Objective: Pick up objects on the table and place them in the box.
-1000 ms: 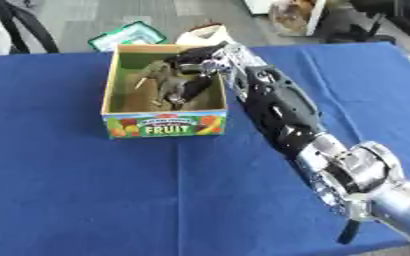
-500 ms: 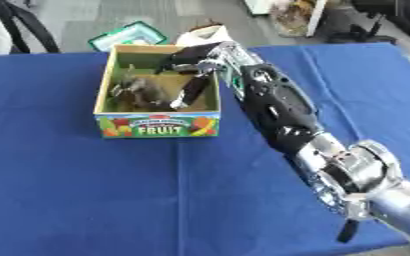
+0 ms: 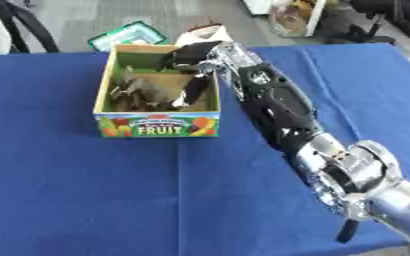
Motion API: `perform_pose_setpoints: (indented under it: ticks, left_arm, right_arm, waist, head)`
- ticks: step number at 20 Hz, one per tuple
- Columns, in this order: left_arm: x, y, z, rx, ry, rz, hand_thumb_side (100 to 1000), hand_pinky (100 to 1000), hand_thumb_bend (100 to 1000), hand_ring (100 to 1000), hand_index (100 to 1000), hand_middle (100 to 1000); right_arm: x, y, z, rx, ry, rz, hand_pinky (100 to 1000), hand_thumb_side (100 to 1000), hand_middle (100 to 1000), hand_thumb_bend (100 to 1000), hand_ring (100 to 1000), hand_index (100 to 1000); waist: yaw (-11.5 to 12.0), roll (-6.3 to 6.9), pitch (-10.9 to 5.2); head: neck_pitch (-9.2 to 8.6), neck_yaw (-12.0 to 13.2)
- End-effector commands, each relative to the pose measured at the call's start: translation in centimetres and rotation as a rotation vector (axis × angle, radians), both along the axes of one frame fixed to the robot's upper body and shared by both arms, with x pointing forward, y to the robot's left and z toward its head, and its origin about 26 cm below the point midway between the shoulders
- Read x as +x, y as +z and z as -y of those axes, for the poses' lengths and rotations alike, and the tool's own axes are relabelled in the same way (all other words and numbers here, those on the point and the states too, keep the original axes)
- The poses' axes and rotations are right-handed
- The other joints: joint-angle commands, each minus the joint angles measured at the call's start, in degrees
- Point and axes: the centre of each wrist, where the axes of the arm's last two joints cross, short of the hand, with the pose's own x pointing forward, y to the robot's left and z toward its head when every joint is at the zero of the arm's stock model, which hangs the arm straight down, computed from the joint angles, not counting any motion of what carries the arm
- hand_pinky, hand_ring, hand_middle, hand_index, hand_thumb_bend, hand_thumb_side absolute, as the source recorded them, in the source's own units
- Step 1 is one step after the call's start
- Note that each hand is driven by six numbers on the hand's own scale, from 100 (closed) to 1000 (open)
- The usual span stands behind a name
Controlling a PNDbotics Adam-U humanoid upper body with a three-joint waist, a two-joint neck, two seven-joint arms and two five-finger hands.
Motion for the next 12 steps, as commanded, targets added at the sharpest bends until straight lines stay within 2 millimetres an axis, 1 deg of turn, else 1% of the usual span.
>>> perform_pose_setpoints:
  ticks: [1, 2, 3, 4, 5, 6, 7, 8, 9, 10, 11, 12]
  left_arm:
    - [0.0, 0.6, -0.4, 0.012, 0.012, 0.017, 821, 606, 100, 533, 710, 559]
    - [0.0, 0.5, -0.5, 0.012, 0.014, 0.015, 822, 606, 100, 533, 710, 559]
    - [-0.1, 0.5, -0.5, 0.013, 0.017, 0.014, 822, 606, 100, 533, 710, 559]
    - [-0.1, 0.4, -0.6, 0.014, 0.020, 0.012, 821, 606, 100, 533, 710, 559]
    - [-0.1, 0.4, -0.6, 0.014, 0.023, 0.012, 821, 606, 100, 533, 710, 559]
    - [-0.1, 0.4, -0.7, 0.014, 0.026, 0.010, 821, 606, 100, 533, 710, 559]
    - [-0.2, 0.3, -0.7, 0.014, 0.028, 0.009, 821, 606, 100, 533, 709, 559]
    - [-0.2, 0.3, -0.8, 0.014, 0.033, 0.008, 822, 606, 100, 533, 709, 559]
    - [-0.2, 0.2, -0.9, 0.013, 0.037, 0.007, 822, 606, 100, 533, 709, 559]
    - [-0.2, 0.2, -0.9, 0.013, 0.040, 0.006, 823, 606, 100, 533, 709, 559]
    - [-0.2, 0.2, -1.0, 0.013, 0.043, 0.004, 824, 606, 100, 533, 709, 559]
    - [-0.3, 0.1, -1.0, 0.013, 0.047, 0.003, 824, 606, 100, 533, 709, 559]
  right_arm:
    - [0.0, 2.6, 1.2, 0.025, 0.007, 0.074, 968, 643, 997, 371, 989, 1000]
    - [0.0, 3.1, 1.5, 0.045, 0.016, 0.088, 956, 614, 991, 340, 984, 1000]
    - [-0.1, 3.5, 1.9, 0.066, 0.025, 0.101, 951, 584, 987, 331, 980, 1000]
    - [-0.2, 4.0, 2.2, 0.088, 0.034, 0.114, 932, 540, 973, 280, 969, 1000]
    - [-0.3, 4.3, 2.6, 0.116, 0.042, 0.121, 932, 540, 973, 280, 969, 1000]
    - [-0.4, 4.6, 3.2, 0.153, 0.048, 0.123, 904, 508, 957, 194, 953, 1000]
    - [-0.5, 4.8, 3.8, 0.189, 0.054, 0.122, 880, 465, 941, 145, 938, 992]
    - [-0.7, 5.2, 4.6, 0.239, 0.059, 0.127, 872, 449, 937, 125, 934, 990]
    - [-0.9, 5.6, 5.4, 0.281, 0.063, 0.131, 858, 407, 926, 100, 924, 984]
    - [-1.2, 6.0, 6.4, 0.324, 0.065, 0.140, 844, 361, 915, 100, 914, 978]
    - [-1.5, 6.4, 7.3, 0.362, 0.065, 0.146, 836, 369, 908, 100, 909, 973]
    - [-1.9, 6.7, 8.3, 0.404, 0.060, 0.152, 817, 342, 892, 100, 893, 957]
  waist:
    - [-0.3, 0.24, -1.18]
    - [-0.5, 0.25, -1.22]
    - [-0.7, 0.25, -1.26]
    - [-0.9, 0.26, -1.32]
    - [-1.1, 0.27, -1.37]
    - [-1.5, 0.29, -1.45]
    - [-1.8, 0.30, -1.53]
    - [-2.2, 0.30, -1.60]
    - [-2.6, 0.29, -1.63]
    - [-2.9, 0.28, -1.64]
    - [-3.2, 0.28, -1.66]
    - [-3.5, 0.30, -1.68]
  head:
    - [-0.77, 0.4]
    - [-0.73, 0.5]
    - [-0.67, 0.6]
    - [-0.61, 0.7]
    - [-0.55, 0.8]
    - [-0.47, 1.0]
    - [-0.42, 1.2]
    - [-0.43, 1.4]
    - [-0.43, 1.6]
    - [-0.38, 1.9]
    - [-0.32, 2.1]
    - [-0.31, 2.4]
